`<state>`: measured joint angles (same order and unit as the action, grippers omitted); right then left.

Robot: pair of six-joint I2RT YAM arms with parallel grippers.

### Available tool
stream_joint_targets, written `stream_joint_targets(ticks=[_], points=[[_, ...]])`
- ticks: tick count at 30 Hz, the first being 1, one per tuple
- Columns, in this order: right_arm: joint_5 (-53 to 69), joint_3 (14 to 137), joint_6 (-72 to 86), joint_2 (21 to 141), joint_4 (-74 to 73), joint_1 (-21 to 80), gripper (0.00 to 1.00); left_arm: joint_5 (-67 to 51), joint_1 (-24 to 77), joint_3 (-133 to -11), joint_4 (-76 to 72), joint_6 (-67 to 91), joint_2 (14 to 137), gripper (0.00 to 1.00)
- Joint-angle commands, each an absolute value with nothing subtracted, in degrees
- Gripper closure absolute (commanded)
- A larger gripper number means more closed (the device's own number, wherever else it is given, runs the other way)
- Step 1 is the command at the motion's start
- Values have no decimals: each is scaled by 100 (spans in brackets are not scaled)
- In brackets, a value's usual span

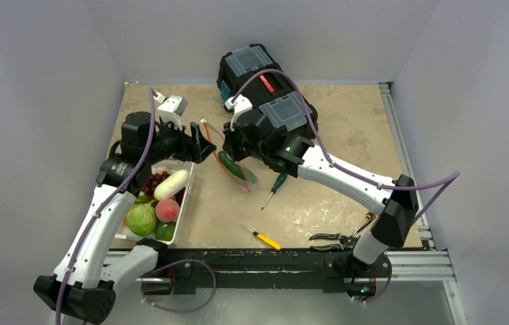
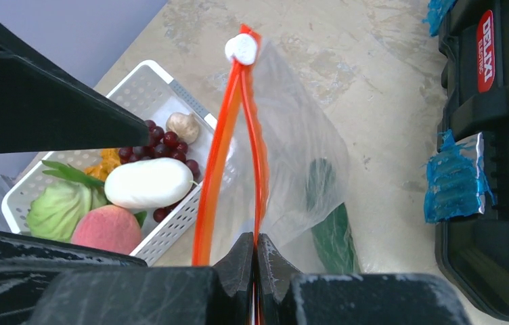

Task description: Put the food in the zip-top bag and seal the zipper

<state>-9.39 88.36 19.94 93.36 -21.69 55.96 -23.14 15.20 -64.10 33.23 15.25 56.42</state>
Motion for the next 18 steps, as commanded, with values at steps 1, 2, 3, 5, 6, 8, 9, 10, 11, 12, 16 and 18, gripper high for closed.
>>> stream_joint_targets(ticks=[1,2,3,5,6,8,9,10,11,12,16,18], points=[[-897,8848,2081,9246,-1934,5625,100,-1693,1547,-6297,3033,1447,5498,25],[-897,8852,2085,9240,-1934,5627,100,-1534,1547,-6287,3051,1472,5482,25],[-913,8865,2091,9232,-1926,5627,100,-1342,1547,-6286,3082,1507,5465,26],[-935,8901,2092,9234,-1948,5625,100,-831,1541,-6321,3219,1564,5427,30],[-952,8923,2087,9240,-1977,5629,100,-555,1526,-6339,3294,1609,5381,31],[-962,8978,2083,9244,-2032,5625,100,-63,1481,-6304,3312,1687,5195,33],[-975,9007,2091,9249,-2063,5625,100,246,1451,-6249,3281,1731,5068,32],[-987,9036,2092,9249,-2107,5625,100,503,1401,-6185,3240,1796,4939,31],[-997,9051,2096,9243,-2137,5625,100,702,1337,-6127,3197,1879,4811,28],[-1007,9047,2092,9234,-2142,5626,100,892,1225,-6079,3184,1952,4720,25],[-1016,9025,2067,9186,-2164,5624,100,1348,923,-6084,3337,2262,4711,14],[-991,9031,2065,9192,-2179,5625,100,1489,866,-6163,3529,2502,4879,8]])
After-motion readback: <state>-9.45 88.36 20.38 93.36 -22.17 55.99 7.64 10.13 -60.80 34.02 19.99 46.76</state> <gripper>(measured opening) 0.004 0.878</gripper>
